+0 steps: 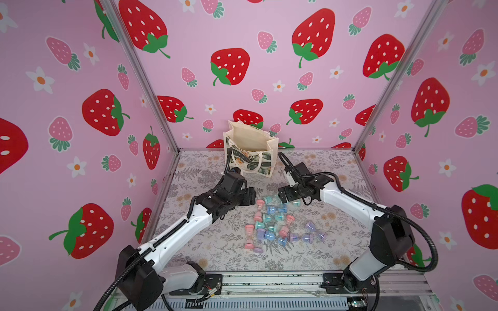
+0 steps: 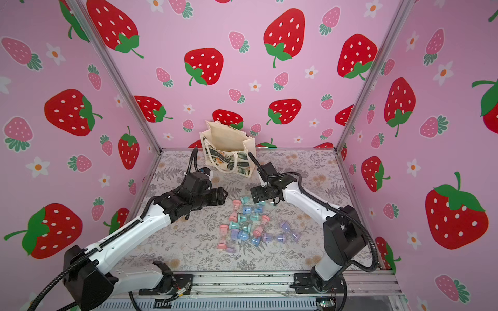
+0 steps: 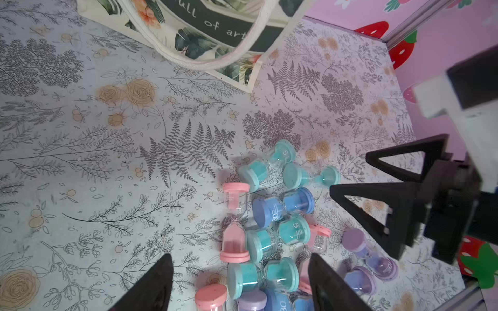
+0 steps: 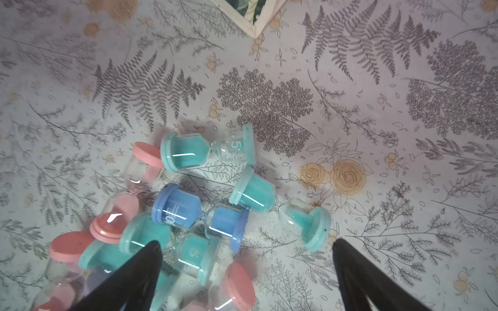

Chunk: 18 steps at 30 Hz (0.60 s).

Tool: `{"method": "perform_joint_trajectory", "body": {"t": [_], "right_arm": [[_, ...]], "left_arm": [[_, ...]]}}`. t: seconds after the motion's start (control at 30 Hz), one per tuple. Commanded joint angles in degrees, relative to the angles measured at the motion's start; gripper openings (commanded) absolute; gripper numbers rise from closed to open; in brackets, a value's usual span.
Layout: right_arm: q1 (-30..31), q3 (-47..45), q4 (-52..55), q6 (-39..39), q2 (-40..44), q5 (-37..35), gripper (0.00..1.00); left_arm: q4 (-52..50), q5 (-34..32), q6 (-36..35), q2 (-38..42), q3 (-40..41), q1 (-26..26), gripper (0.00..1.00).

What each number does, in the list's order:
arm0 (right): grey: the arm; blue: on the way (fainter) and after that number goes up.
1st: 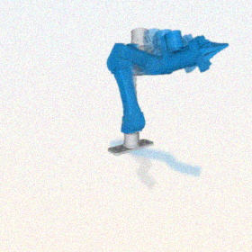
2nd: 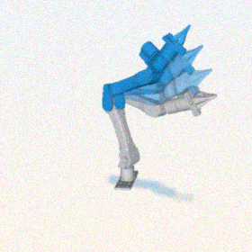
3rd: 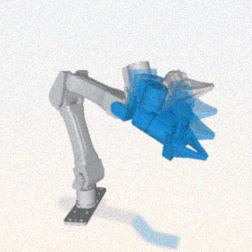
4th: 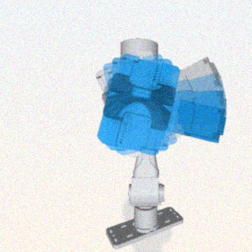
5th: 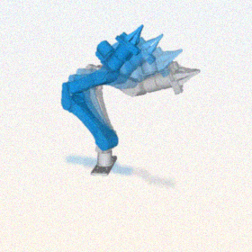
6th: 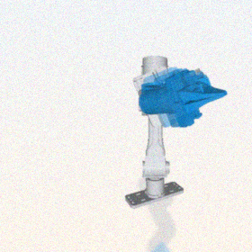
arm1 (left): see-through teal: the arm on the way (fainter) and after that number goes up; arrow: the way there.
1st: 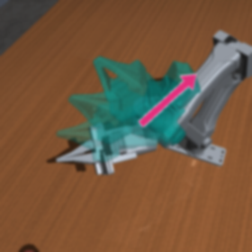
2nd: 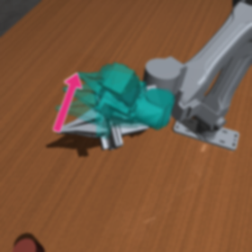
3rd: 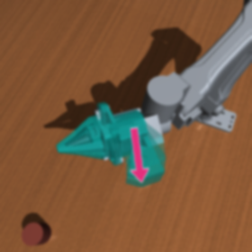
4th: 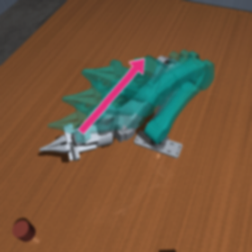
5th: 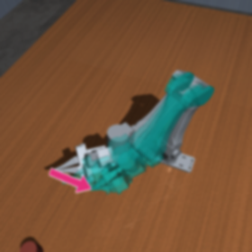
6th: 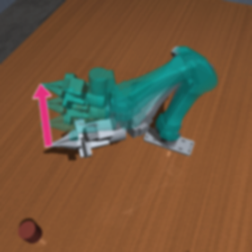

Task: Put the hourglass into the canvas bag
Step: Move the canvas bag to the center of the board.

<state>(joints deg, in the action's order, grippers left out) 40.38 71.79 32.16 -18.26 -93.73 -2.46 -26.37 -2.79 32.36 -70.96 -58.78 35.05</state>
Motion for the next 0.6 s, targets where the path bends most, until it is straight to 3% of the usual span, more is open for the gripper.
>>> {"method": "perform_joint_trajectory", "body": {"t": [0.0,0.57], "right_arm": [[0.59,-1.82,2.47,1.39,-0.38,-0.09,1.0],[-1.96,1.91,1.71,8.3,-10.08,-6.86,0.97]], "left_arm": [[2.4,-1.18,2.26,1.46,2.01,1.28,0.82],[4.78,-4.28,5.25,1.87,6.4,4.37,0.84]]}}
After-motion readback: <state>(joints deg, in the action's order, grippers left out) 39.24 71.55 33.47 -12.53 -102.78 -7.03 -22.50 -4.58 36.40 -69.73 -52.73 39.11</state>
